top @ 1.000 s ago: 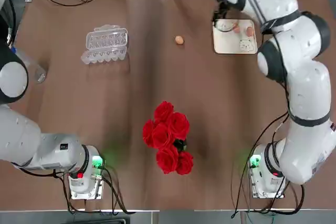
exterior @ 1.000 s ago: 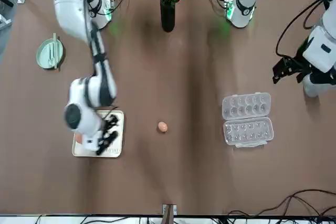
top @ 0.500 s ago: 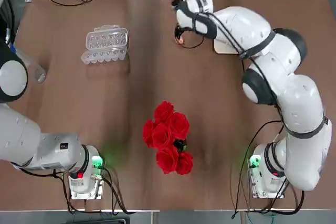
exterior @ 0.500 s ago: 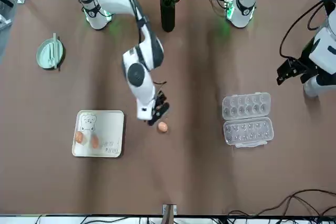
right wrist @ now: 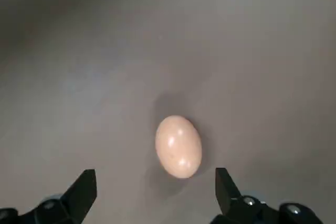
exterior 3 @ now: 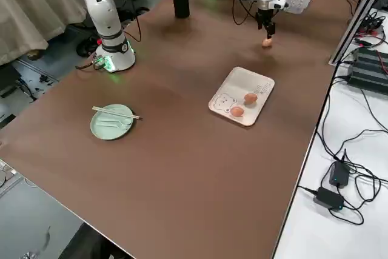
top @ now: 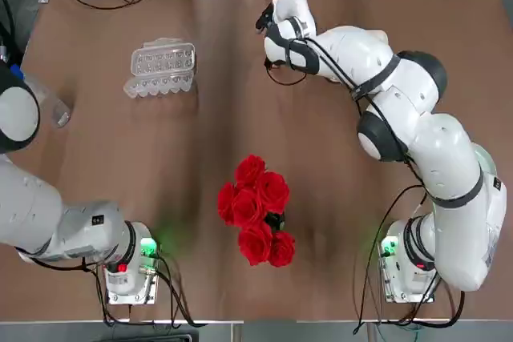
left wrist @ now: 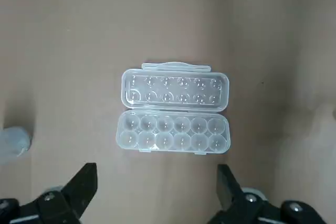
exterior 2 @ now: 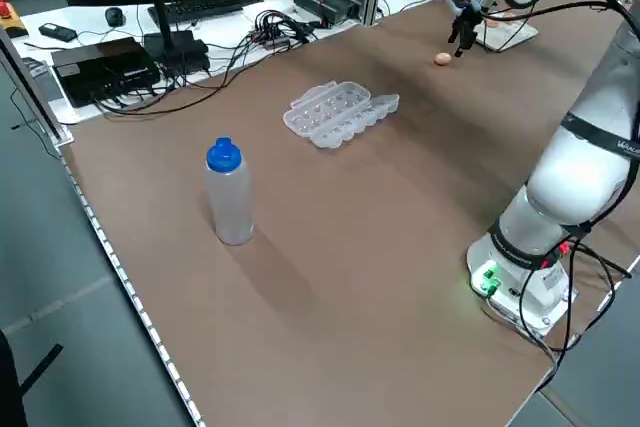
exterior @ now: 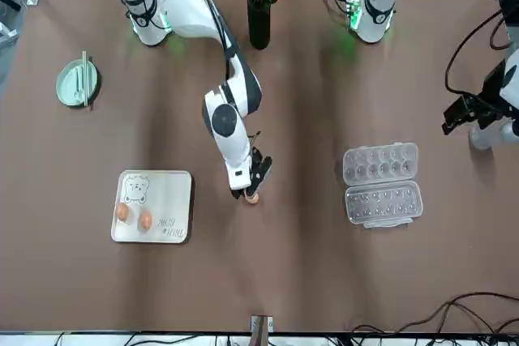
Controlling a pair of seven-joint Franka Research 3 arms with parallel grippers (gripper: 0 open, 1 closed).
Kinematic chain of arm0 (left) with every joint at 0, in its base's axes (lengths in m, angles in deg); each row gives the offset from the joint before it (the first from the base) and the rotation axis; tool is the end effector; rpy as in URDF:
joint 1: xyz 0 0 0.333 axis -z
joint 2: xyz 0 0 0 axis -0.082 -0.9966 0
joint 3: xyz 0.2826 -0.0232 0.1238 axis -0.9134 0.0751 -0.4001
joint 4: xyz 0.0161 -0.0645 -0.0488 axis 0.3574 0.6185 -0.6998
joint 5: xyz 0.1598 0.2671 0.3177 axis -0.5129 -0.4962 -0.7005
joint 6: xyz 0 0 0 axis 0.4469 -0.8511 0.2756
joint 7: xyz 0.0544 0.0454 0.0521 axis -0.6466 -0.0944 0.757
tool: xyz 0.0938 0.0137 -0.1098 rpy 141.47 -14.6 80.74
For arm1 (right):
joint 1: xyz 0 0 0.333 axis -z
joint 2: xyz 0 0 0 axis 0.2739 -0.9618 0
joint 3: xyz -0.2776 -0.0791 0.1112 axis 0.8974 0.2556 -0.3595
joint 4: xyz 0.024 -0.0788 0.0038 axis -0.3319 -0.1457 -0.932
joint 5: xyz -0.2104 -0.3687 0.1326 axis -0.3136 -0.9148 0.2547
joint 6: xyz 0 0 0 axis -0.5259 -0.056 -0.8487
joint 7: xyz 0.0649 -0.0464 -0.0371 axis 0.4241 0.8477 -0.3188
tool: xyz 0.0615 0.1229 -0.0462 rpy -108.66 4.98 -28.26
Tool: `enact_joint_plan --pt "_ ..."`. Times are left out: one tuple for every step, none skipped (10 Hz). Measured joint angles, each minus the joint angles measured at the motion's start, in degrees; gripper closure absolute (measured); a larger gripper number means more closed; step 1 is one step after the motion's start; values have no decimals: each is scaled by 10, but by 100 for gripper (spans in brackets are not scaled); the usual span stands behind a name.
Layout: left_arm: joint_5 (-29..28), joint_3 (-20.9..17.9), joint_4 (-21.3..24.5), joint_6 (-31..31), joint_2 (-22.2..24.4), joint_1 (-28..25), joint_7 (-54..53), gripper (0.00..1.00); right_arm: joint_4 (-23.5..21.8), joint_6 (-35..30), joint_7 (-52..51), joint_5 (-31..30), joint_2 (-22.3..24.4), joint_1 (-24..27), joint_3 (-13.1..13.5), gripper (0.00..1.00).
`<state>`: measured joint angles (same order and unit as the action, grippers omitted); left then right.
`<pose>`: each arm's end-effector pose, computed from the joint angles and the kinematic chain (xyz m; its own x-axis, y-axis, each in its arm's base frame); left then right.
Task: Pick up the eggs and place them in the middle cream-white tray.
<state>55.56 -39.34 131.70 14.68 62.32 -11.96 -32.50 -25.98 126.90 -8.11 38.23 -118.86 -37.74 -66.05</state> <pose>0.6417 -0.0313 0.5729 0.9897 0.1172 0.0825 0.1160 -0.9931 0.0201 0.6332 0.4833 0.1596 0.5769 0.7943 0.1903 0.8069 -0.5904 0.0185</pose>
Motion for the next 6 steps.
enact_joint_plan --pt "0 2 0 0 -1 1 0 0 14 0 -12 0 -9 2 0 0" --pt "0 4 0 0 -1 3 0 0 29 0 -16 0 -18 3 0 0" --pt "0 4 0 0 -1 2 0 0 39 10 -17 0 -28 4 0 0" --pt "0 4 0 0 -2 2 0 0 43 31 -20 0 -39 5 0 0" --pt "0 4 0 0 -2 1 0 0 45 47 -25 0 -51 6 0 0" --pt "0 4 0 0 -2 1 0 0 46 53 -29 0 -61 8 0 0"
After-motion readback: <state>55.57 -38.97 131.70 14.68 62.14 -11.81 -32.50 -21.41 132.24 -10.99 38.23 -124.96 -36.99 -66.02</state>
